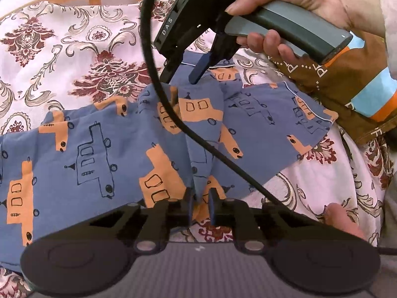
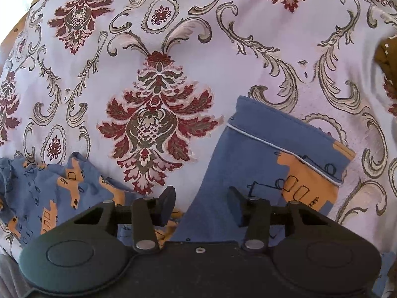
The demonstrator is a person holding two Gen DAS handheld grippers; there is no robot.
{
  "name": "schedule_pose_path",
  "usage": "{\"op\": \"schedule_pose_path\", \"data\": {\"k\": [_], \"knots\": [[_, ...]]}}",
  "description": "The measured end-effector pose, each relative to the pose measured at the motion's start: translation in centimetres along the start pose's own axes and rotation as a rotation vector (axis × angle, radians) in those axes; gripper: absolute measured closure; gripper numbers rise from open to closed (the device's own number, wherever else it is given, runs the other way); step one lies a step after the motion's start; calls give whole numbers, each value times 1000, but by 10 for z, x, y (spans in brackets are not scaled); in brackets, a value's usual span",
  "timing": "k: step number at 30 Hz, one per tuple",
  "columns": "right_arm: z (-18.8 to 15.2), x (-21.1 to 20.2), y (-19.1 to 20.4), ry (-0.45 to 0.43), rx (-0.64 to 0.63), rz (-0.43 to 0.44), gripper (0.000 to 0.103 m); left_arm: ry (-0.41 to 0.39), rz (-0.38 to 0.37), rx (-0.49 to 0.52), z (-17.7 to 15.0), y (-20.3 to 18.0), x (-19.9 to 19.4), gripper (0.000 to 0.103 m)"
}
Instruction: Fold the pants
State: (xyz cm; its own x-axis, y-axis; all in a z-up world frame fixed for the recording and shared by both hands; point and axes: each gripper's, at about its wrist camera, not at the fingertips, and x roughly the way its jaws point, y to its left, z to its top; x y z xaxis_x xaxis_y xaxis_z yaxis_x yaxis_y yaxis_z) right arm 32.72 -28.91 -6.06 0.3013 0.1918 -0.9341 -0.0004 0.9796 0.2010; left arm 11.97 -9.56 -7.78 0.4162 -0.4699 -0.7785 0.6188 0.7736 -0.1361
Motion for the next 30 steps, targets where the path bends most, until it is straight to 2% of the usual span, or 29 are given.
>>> {"op": "schedule_pose_path", "data": {"k": [2,4,6,9,11,18,20,22,24,25,28,30], "knots": [[2,2,3,6,-2,-12,54,4,3,-1,0,1,1,92],[3,7,8,18,-17,-45,60,4,6,-2,-1,1,1,94],[2,12,12,31,-36,-92,83,3,12,1,-1,1,1,95],[-2,14,13,16,-46,-128,99,3,18,3,-1,1,2,98],[-3,12,10,2,-30,-123,103,2,20,1,-1,1,2,99],[-11,-8,0,-78,26,-71,103,-12,24,15,-2,0,-1,101],[-11,-9,-1,-73,23,-58,103,-12,27,17,-2,0,-1,101],[-9,-6,3,-50,4,-51,88,-11,28,18,-2,0,-2,101],[-8,-2,7,-41,18,-56,55,-10,29,18,-2,0,-2,101],[-6,1,11,-36,17,-60,53,-9,29,18,-2,0,-2,101],[-2,14,21,-8,-11,-119,56,-5,27,16,-2,1,0,101],[-2,23,27,7,-35,-181,68,-1,26,15,-2,1,1,101]]}}
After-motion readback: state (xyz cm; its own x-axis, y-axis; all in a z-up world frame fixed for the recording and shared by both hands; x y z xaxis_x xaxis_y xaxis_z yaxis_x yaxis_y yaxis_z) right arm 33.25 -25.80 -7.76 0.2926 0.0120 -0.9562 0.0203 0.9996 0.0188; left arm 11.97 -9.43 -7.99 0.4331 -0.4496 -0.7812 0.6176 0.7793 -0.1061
